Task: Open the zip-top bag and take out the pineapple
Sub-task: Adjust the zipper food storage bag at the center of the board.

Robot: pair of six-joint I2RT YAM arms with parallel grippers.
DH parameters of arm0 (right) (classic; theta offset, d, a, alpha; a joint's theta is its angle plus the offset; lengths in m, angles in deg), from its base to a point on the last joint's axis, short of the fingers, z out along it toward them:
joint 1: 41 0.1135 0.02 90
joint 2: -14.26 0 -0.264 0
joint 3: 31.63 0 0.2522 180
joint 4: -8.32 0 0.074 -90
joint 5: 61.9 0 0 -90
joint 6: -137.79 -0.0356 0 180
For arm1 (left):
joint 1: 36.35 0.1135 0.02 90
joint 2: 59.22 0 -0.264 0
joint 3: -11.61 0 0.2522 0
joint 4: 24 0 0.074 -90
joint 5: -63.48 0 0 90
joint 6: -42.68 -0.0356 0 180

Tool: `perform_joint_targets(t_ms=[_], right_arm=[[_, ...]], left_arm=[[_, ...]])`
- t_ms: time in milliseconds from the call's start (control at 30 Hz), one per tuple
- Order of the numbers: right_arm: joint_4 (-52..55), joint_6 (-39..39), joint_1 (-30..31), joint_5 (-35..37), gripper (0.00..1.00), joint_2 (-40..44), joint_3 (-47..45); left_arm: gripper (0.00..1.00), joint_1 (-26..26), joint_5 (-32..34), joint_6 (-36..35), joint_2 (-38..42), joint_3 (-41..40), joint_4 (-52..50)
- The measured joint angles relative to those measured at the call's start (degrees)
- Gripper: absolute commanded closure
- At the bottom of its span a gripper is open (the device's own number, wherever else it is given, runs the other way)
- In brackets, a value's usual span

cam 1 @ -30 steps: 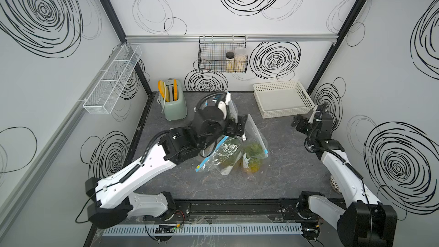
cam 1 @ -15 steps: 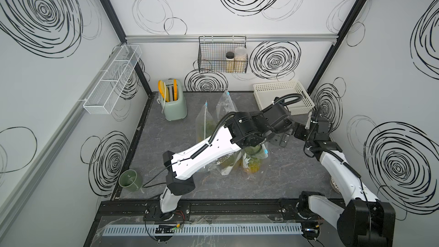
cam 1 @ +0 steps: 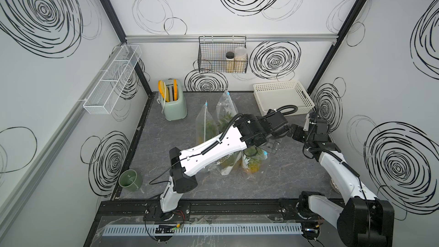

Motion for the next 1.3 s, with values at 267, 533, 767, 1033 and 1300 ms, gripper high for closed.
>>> perform_joint_targets(t_ms=[267, 533, 767, 1033, 1300], right_arm=[[-0.5, 0.0, 0.0, -0.5, 0.02, 0.0, -0.5], [-0.9, -0.5, 0.0, -0.8, 0.02, 0.0, -1.0], [-2.5, -2.2, 0.0, -2.2, 0.02, 0.4, -3.1], [-4.6, -4.1, 0.0, -4.4, 0.02, 0.8, -4.3], [-5.9, -5.0, 0.0, -6.0, 0.02, 0.8, -4.4]], left_arm=[[0.44, 1.0, -0.4, -0.5, 0.0, -3.7, 0.7], [1.00, 0.7, 1.5, -5.0, 1.2, -6.6, 3.7], [1.00, -2.3, 4.8, -13.9, 5.6, -10.8, 9.5], [1.00, -8.7, 10.4, -31.2, 12.0, -18.9, 19.3], [1.00, -9.6, 11.4, -44.7, 17.7, -30.0, 30.7]])
